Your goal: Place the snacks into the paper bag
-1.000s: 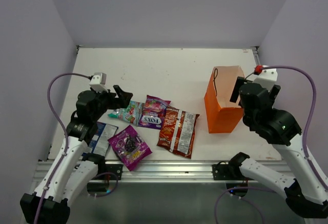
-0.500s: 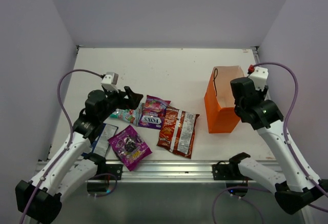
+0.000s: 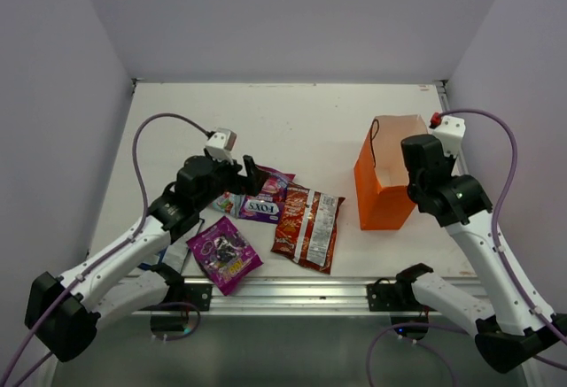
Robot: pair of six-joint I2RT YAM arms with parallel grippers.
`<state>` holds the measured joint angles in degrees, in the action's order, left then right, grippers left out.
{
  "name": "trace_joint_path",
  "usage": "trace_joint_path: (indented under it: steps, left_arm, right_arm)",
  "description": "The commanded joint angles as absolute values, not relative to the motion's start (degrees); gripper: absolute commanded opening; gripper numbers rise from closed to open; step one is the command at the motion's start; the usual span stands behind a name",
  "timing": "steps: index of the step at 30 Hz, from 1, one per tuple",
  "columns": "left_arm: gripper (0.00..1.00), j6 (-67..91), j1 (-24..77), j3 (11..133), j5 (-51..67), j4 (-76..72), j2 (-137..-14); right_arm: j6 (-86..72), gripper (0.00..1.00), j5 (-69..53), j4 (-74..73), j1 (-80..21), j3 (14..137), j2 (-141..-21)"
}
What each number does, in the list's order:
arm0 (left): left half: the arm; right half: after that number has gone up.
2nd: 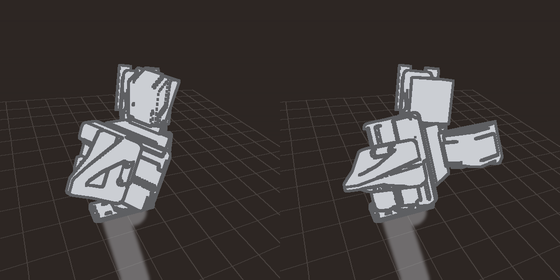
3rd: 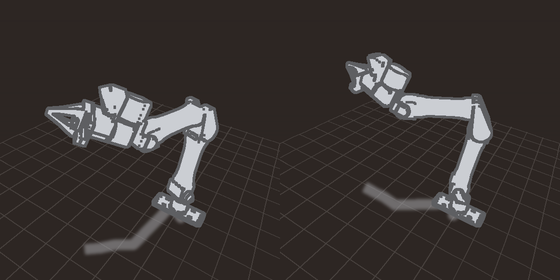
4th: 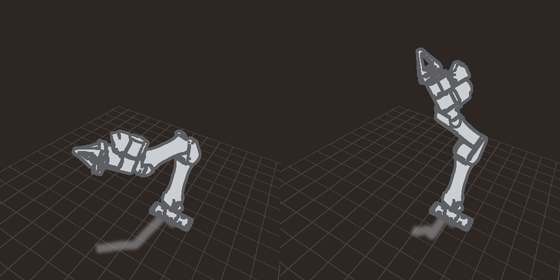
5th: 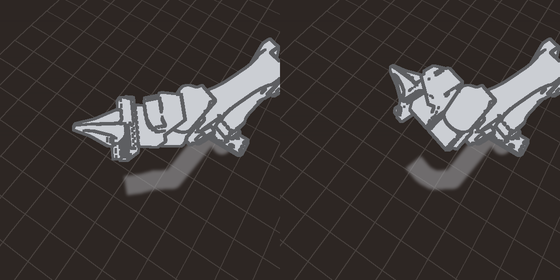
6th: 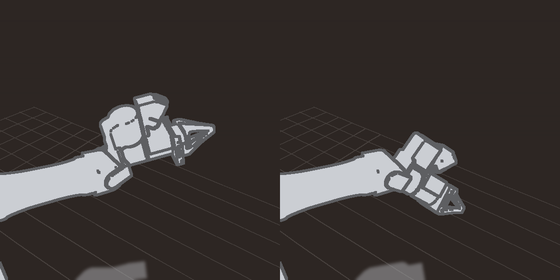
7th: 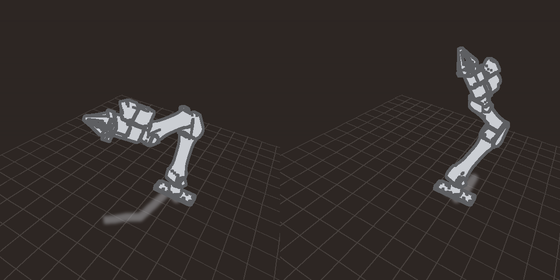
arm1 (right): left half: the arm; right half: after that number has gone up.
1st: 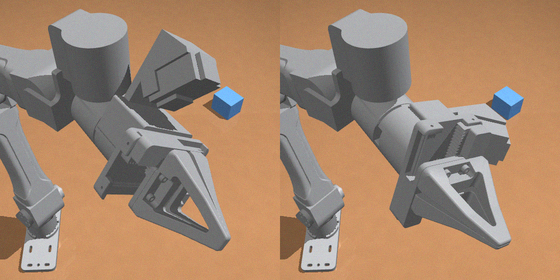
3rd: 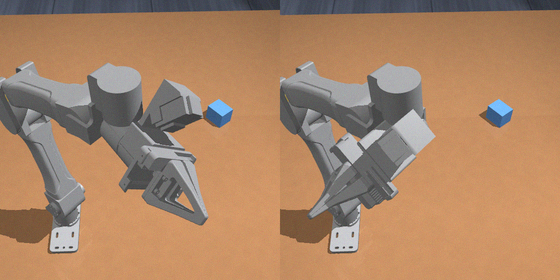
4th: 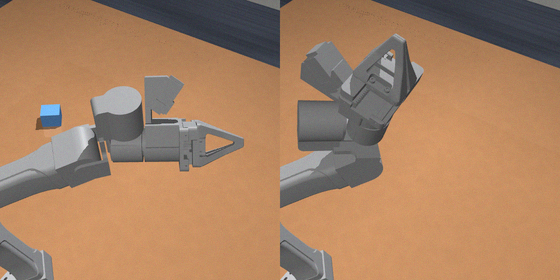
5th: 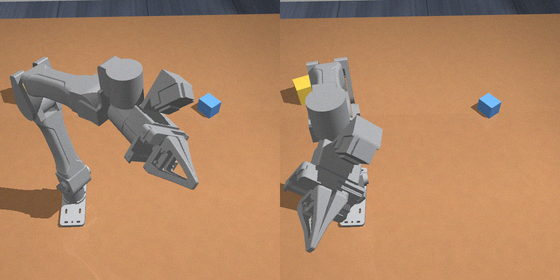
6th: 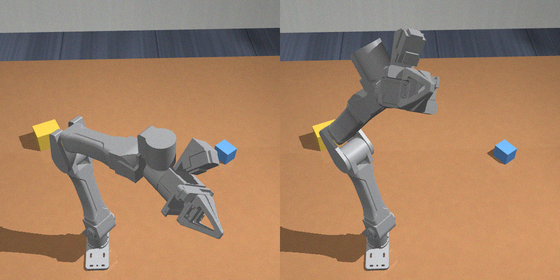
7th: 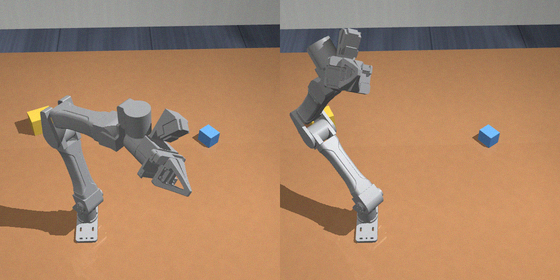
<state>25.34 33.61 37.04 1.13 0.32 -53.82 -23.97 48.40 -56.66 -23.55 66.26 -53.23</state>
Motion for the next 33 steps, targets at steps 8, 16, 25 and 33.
trace_joint_path:
  steps: [8, 16, 25, 33]
  left_arm:
    - [0.91, 23.7, 50.5, 42.6, -14.6, -4.9, -66.3]
    - [0.90, 27.0, 51.7, 35.6, -9.8, -15.5, -73.5]
    - [0.85, 28.2, 52.9, 33.7, -7.6, -23.4, -82.7]
    - [0.76, 29.1, 53.3, 33.0, -6.2, -27.0, -85.6]
  right_arm:
    - [-22.4, 0.00, 45.9, -53.0, -23.3, 65.6, -50.6]
    - [-22.0, 0.00, 44.3, -52.5, -23.3, 65.3, -49.9]
    - [-21.5, 0.00, 43.8, -52.0, -23.3, 65.1, -49.3]
    - [-21.4, 0.00, 43.4, -51.9, -23.3, 65.0, -49.6]
